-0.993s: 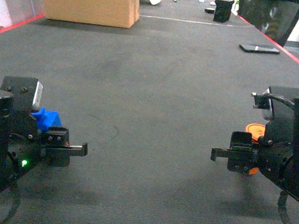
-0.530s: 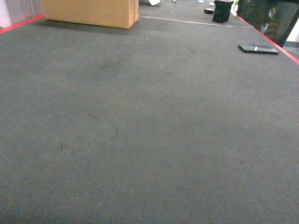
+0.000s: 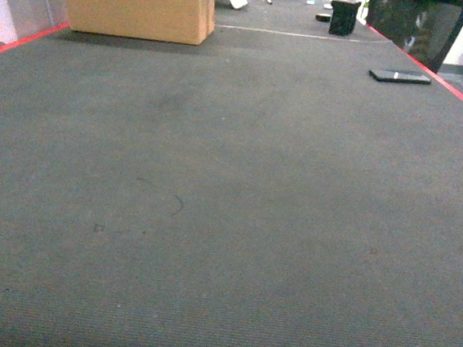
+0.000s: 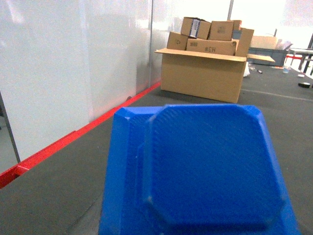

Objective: Sort blue parts and orange caps into right shelf containers

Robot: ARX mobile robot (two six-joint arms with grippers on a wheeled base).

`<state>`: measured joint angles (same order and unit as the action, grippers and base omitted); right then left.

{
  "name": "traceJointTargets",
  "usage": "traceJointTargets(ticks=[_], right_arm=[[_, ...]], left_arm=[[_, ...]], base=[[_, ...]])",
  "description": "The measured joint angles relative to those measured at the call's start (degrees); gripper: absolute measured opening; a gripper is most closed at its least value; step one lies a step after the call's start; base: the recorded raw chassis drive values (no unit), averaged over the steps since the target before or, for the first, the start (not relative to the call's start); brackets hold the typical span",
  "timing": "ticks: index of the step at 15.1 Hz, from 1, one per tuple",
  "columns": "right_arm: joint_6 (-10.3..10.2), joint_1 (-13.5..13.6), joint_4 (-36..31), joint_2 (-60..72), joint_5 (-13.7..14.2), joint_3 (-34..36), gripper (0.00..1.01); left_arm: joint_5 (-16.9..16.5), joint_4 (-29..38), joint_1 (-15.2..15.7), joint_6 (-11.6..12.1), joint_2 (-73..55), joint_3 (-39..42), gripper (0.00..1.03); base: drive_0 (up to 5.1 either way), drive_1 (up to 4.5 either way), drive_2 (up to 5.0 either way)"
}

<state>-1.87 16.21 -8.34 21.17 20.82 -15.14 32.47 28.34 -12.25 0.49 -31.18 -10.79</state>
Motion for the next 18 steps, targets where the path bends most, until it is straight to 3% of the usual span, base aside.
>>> traceJointTargets(ticks=[3, 4, 5, 6, 7, 9, 10, 11, 12, 13, 18], right_arm=[[0.0, 0.0, 0.2, 0.2, 0.1, 0.0, 0.44], [0.2, -0.4, 1.2, -0.1, -1.1, 0.0, 0.44], [0.6, -2.9, 2.9, -1.6, -6.6, 1.0, 0.44], [0.8, -4.7, 2.7, -2.8, -8.5, 2.6, 0.44], [1.0, -6.3, 2.7, -4.1, -10.7, 4.1, 0.44], [1.1, -8.8, 2.5, -6.4, -13.4, 6.5, 0.44], [1.3, -12.9, 2.8, -7.6, -18.4, 7.5, 0.44], [1.4, -16.7, 2.8, -8.6, -19.7, 8.4, 0.44], [1.4, -16.6, 3.3, -9.5, -20.1, 9.0, 0.44], [1.5, -16.1, 9.2, -14.3, -21.0, 9.5, 0.44], [1.5, -16.2, 8.9, -18.1, -20.9, 12.0, 0.44]], left_arm=[[0.2, -0.1, 0.0, 0.0, -0.2, 0.1, 0.42], [-2.6, -3.5, 1.0, -0.1, 0.6, -0.3, 0.42], [-14.5, -11.3, 5.2, -0.2, 3.7, -0.5, 0.42], [-22.0, -13.0, 7.4, -0.3, 5.2, 0.4, 0.42], [-29.9, -13.2, 11.6, -0.2, 7.1, 1.9, 0.42], [-32.1, -13.8, 12.3, -0.3, 9.2, 4.0, 0.42], [-32.5, -14.1, 12.1, -0.3, 10.4, 4.8, 0.42], [-32.5, -14.5, 12.1, -0.3, 11.7, 5.5, 0.42], [-32.4, -14.9, 12.1, -0.3, 12.8, 6.1, 0.42], [-32.5, -15.5, 12.1, -0.3, 13.8, 6.7, 0.42], [-32.4, -18.3, 12.2, -0.3, 18.6, 8.5, 0.42]], base=[[0.0, 0.00, 0.0], [0.0, 0.00, 0.0], [0.0, 0.00, 0.0], [0.0, 0.00, 0.0], [0.0, 0.00, 0.0], [0.0, 0.00, 0.0], [0.0, 0.00, 0.0], [0.0, 0.00, 0.0], [0.0, 0.00, 0.0], [0.0, 0.00, 0.0], [0.0, 0.00, 0.0]])
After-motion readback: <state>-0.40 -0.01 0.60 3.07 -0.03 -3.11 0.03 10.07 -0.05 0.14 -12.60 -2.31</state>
